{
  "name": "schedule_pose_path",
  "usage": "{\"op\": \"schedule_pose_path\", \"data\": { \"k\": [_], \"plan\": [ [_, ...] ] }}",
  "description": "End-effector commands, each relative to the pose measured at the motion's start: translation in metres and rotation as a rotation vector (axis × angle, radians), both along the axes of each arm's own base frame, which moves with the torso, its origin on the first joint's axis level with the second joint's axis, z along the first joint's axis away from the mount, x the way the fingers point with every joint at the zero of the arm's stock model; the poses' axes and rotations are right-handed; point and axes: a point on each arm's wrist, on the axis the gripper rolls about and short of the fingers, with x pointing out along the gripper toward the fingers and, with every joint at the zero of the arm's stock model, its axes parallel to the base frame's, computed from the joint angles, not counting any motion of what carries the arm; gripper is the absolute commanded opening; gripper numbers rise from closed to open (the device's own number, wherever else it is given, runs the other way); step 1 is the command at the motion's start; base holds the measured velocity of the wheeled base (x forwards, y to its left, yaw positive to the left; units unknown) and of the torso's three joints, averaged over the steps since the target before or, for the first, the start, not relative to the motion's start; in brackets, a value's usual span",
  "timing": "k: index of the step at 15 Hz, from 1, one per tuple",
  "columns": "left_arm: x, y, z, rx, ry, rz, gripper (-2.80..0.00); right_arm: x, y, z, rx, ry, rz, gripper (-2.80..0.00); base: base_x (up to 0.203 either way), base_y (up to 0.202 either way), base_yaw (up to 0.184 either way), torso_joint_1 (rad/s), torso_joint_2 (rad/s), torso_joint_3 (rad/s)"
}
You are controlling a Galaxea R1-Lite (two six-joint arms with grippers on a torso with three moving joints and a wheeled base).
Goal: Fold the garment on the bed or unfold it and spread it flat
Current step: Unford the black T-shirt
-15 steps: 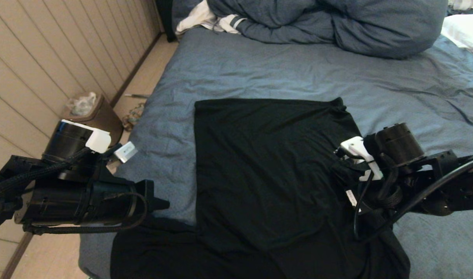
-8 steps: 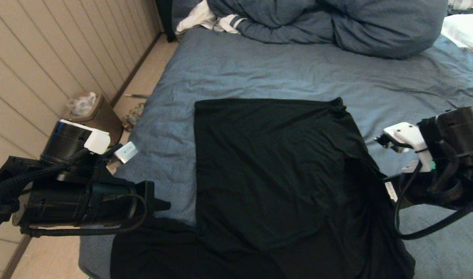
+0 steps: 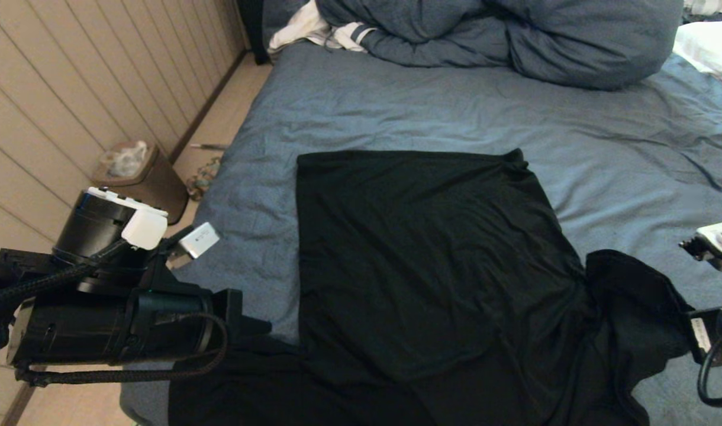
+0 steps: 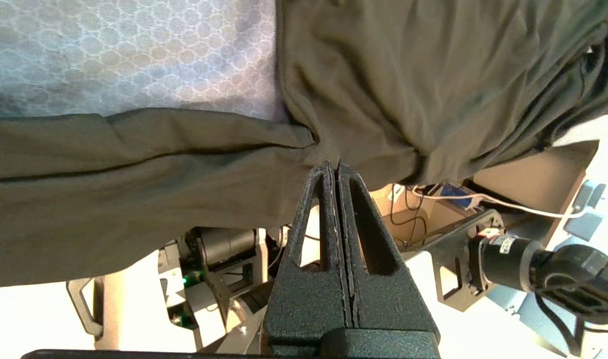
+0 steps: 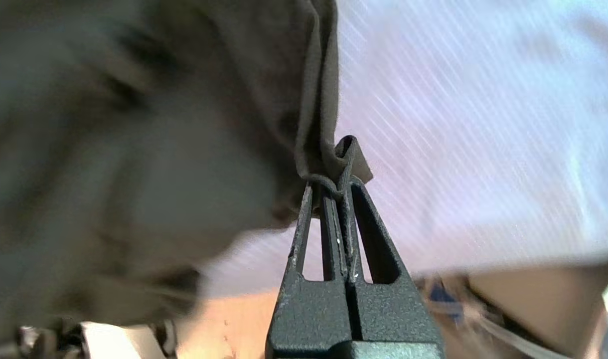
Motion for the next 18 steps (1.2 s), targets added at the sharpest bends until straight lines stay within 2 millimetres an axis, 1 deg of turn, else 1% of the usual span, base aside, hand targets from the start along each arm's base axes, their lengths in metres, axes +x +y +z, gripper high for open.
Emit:
{"op": "schedule_pose_path", "data": {
  "k": [1,3,7,10,14,16,18],
  "plan": [
    [-0.001,0.000,0.001,-0.005,-0.001,0.000,-2.80,-0.016,-0.013,-0.005,-0.012,0.003,-0.074,-2.80,0.000,0.000,0.000,0.000,0.00,0.000],
    [-0.002,0.001,0.002,-0.007,-0.005,0.000,-2.80,-0.020,-0.021,-0.009,-0.019,0.016,-0.127,-2.80,0.000,0.000,0.000,0.000,0.00,0.000],
    [-0.002,0.001,0.002,-0.007,-0.005,0.000,-2.80,-0.026,-0.032,-0.007,-0.038,0.017,-0.189,-2.80,0.000,0.000,0.000,0.000,0.00,0.000],
    [-0.002,0.001,0.002,-0.006,-0.003,0.000,-2.80,-0.032,-0.047,-0.007,-0.057,0.031,-0.278,-2.80,0.000,0.000,0.000,0.000,0.00,0.000],
    [-0.003,0.002,0.003,-0.010,-0.007,0.001,-2.80,-0.048,-0.066,-0.011,-0.051,0.061,-0.361,-2.80,0.000,0.000,0.000,0.000,0.00,0.000],
    [-0.005,0.002,0.004,-0.012,-0.008,-0.001,-2.80,-0.053,-0.070,-0.012,-0.053,0.074,-0.382,-2.80,0.000,0.000,0.000,0.000,0.00,0.000],
    [-0.005,0.002,0.004,-0.008,-0.004,-0.003,-2.80,-0.060,-0.068,-0.019,-0.053,0.095,-0.387,-2.80,0.000,0.000,0.000,0.000,0.00,0.000]
  ]
}}
